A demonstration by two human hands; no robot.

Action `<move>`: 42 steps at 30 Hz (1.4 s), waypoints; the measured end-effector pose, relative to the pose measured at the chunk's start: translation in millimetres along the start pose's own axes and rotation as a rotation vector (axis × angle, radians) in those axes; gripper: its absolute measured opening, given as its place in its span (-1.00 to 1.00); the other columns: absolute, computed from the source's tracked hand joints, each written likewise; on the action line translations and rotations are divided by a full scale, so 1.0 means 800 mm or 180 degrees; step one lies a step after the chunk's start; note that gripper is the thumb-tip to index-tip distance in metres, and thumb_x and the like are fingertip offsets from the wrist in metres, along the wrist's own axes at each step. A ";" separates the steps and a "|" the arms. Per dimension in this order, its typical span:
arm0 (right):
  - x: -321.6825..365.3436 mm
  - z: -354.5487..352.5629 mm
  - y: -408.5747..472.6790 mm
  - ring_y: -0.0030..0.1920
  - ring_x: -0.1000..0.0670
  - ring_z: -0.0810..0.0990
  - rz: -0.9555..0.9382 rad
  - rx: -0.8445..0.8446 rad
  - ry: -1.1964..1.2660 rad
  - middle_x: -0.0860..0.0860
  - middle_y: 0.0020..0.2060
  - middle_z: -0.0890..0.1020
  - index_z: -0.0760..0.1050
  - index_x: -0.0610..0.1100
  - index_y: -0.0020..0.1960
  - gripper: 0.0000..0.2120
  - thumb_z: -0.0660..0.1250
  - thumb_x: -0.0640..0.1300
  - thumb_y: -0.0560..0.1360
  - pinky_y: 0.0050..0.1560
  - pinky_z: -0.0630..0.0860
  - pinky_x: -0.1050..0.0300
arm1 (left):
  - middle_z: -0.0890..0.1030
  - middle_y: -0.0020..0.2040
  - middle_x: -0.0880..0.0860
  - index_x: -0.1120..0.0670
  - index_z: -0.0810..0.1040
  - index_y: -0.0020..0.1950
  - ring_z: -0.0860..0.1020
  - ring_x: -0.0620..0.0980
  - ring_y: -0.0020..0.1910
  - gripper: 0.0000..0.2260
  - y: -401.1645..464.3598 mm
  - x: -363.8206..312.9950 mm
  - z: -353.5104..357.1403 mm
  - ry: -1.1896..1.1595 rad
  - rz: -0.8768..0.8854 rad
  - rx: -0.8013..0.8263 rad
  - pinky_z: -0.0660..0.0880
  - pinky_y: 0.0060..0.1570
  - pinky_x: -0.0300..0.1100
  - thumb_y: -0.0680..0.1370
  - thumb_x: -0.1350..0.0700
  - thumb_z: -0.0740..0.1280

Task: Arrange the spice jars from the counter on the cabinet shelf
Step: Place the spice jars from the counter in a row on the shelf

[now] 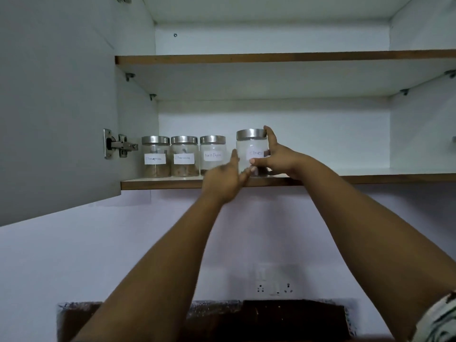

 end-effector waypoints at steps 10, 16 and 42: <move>-0.022 0.025 0.075 0.23 -0.11 0.49 0.0243 -0.0036 -0.0313 -0.13 0.33 0.49 -0.21 -0.04 0.60 -0.11 0.38 -0.04 0.55 0.22 0.40 0.08 | 0.52 -0.17 0.03 0.07 0.50 -0.09 0.44 0.04 -0.20 -0.67 -0.042 -0.001 0.062 0.0828 0.0534 -0.1898 0.32 -0.04 -0.07 0.63 -0.10 0.06; -0.032 0.028 0.089 0.14 -0.04 0.44 0.0258 -0.0014 -0.0046 -0.13 0.34 0.44 0.04 -0.09 0.55 -0.25 0.41 -0.12 0.52 0.08 0.40 0.14 | 0.52 -0.17 0.02 0.06 0.49 -0.11 0.45 0.04 -0.20 -0.69 -0.041 -0.001 0.065 0.0826 0.0526 -0.1912 0.32 -0.02 -0.07 0.61 -0.10 0.11; -0.036 0.038 0.002 0.31 -0.20 0.47 0.0391 -0.0770 -0.2277 -0.17 0.43 0.36 -0.26 -0.05 0.59 -0.14 -0.05 0.42 0.52 0.15 0.40 -0.08 | 0.51 -0.06 0.08 0.12 0.51 0.01 0.46 0.08 -0.09 -0.69 -0.060 -0.022 0.028 0.0795 0.0327 -0.1104 0.36 0.07 -0.05 0.62 -0.10 0.16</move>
Point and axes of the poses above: each hand's wrist, its own y-axis towards the middle knuckle, its own z-axis out of the palm, x = y × z, the point moved 1 cm from there along y, towards the middle knuckle
